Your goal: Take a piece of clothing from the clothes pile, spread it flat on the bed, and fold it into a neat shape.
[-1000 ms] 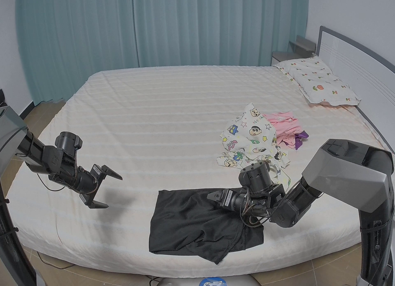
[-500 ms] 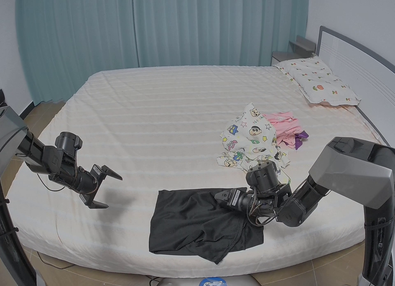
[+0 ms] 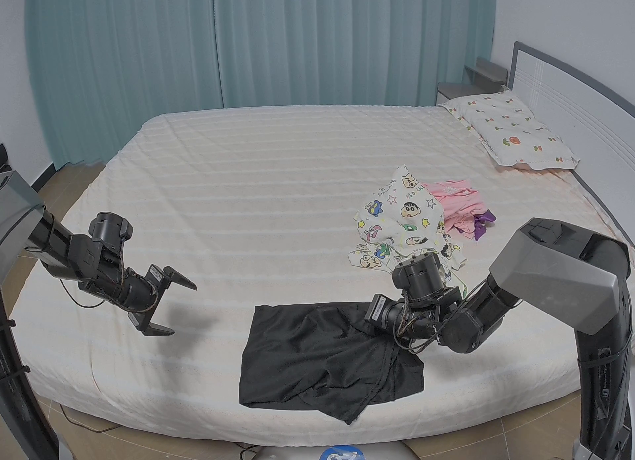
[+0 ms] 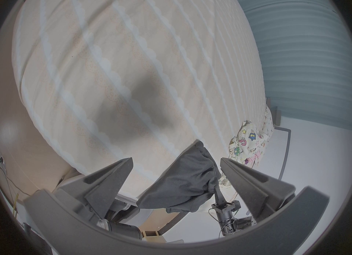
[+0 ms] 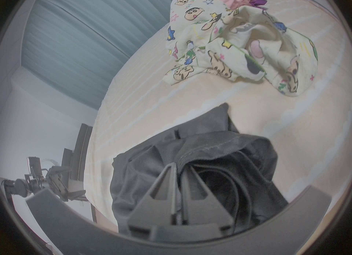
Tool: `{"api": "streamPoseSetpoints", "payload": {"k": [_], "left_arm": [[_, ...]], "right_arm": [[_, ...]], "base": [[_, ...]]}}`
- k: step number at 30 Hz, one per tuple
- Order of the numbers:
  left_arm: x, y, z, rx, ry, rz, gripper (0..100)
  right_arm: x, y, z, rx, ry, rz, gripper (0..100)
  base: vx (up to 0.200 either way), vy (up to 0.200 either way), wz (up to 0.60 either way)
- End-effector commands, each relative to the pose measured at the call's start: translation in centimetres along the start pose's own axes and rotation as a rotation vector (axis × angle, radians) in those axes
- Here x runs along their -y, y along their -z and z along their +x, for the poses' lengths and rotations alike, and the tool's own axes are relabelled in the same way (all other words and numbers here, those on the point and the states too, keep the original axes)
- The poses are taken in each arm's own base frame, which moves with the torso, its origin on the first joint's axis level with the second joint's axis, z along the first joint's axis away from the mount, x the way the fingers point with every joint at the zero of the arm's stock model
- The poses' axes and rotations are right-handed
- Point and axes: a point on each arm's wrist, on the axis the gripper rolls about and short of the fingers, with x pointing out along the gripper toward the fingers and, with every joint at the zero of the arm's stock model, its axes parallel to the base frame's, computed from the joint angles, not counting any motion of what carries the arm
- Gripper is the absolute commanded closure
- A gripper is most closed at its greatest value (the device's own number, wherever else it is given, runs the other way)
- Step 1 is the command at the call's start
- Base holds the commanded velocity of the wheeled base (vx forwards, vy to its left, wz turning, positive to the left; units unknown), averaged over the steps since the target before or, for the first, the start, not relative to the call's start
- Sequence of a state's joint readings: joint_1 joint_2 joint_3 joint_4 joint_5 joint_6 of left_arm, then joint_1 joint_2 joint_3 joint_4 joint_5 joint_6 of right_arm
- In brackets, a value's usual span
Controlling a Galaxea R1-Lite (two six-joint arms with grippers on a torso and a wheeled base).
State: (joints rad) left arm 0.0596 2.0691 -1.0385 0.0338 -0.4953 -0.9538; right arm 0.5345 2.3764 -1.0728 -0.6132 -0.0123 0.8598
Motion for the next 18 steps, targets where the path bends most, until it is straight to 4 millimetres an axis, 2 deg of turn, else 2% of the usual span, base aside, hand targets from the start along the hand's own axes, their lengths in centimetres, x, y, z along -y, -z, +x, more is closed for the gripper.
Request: {"api": "streamPoseSetpoints", "payload": {"k": [1,8,11,14,15,18], "left_arm": [[0.0,0.0,0.0,-0.001,-0.001,-0.001,0],[0.0,0.0,0.0,-0.002,-0.002,-0.002,0],[-0.1,0.0,0.1,-0.002,-0.003,-0.003,0],[-0.1,0.0,0.1,-0.002,-0.004,-0.002,0],[-0.1,0.0,0.1,-0.002,-0.004,-0.002,0],[-0.1,0.0,0.1,-0.002,-0.004,-0.002,0]], "right_arm": [[0.4,-2.0,-0.3,0.048,-0.003,0.027,100],[0.9,-3.5,-0.1,0.073,-0.008,0.046,100],[2.0,-4.9,0.6,0.097,-0.001,0.068,100],[3.0,-4.4,1.6,0.066,0.007,0.074,100],[3.2,-4.2,1.9,0.057,0.010,0.074,0],[3.4,-3.9,2.5,0.051,0.004,0.076,0]], "base": [[0.000,0.000,0.00],[0.000,0.000,0.00],[0.000,0.000,0.00],[0.000,0.000,0.00],[0.000,0.000,0.00],[0.000,0.000,0.00]]}}
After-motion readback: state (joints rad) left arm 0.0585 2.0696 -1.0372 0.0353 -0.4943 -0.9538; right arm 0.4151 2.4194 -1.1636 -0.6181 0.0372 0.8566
